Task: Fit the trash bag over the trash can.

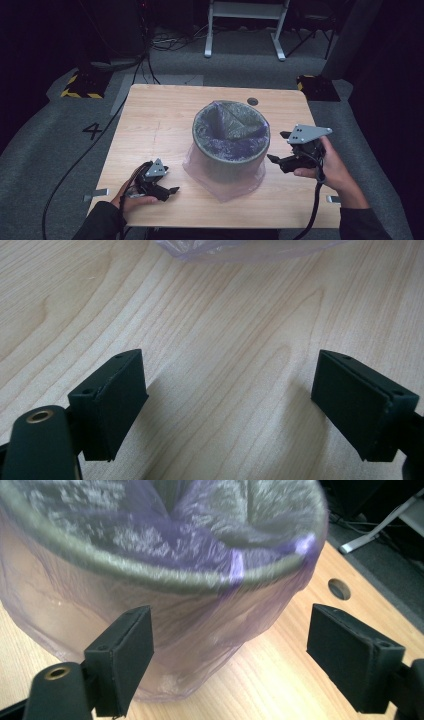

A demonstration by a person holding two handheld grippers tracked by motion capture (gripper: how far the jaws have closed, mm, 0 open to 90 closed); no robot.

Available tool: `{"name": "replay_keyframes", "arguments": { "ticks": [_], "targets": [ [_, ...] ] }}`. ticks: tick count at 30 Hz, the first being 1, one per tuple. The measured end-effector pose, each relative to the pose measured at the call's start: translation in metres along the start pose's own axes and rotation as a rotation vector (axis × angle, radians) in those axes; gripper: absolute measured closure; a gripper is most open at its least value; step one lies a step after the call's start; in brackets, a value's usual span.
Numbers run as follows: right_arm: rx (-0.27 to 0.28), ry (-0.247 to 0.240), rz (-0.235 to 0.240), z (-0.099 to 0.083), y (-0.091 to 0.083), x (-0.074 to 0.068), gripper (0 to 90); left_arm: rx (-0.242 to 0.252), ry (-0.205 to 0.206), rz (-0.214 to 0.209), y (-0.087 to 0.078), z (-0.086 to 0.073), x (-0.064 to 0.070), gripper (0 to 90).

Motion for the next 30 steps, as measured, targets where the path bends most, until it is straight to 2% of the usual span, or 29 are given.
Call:
{"name": "replay_keyframes", "arguments": {
  "ticks": [2, 9, 12, 16, 30],
  "targets": [
    [-0.017, 0.009, 0.008, -0.005, 0.004, 0.0, 18.5, -0.001, 0.0, 0.0, 0.0, 0.0, 0.0, 14.0],
    [-0.088, 0.028, -0.01, -0.028, 0.023, 0.005, 18.7, -0.001, 0.0, 0.0, 0.0, 0.0, 0.0, 14.0],
    [-0.12, 0.014, -0.019, -0.038, 0.03, 0.005, 18.3, -0.001, 0.0, 0.0, 0.0, 0.0, 0.0, 14.0],
    [-0.156, 0.026, -0.025, -0.05, 0.039, 0.006, 18.3, 0.0, 0.0, 0.0, 0.0, 0.0, 0.0, 14.0],
    [-0.22, 0.062, -0.041, -0.085, 0.061, 0.01, 18.4, -0.001, 0.0, 0.0, 0.0, 0.0, 0.0, 14.0]
  ]
}}
Point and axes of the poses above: each handheld gripper's, and its own axes: y roughly forward along the jaws, z roughly out of its top, x roughly to its right, the point moved 4 cm from there along y, roughly forward along the jaws, and after that the axes turned 5 degrees about y, right-handed, at the moved point
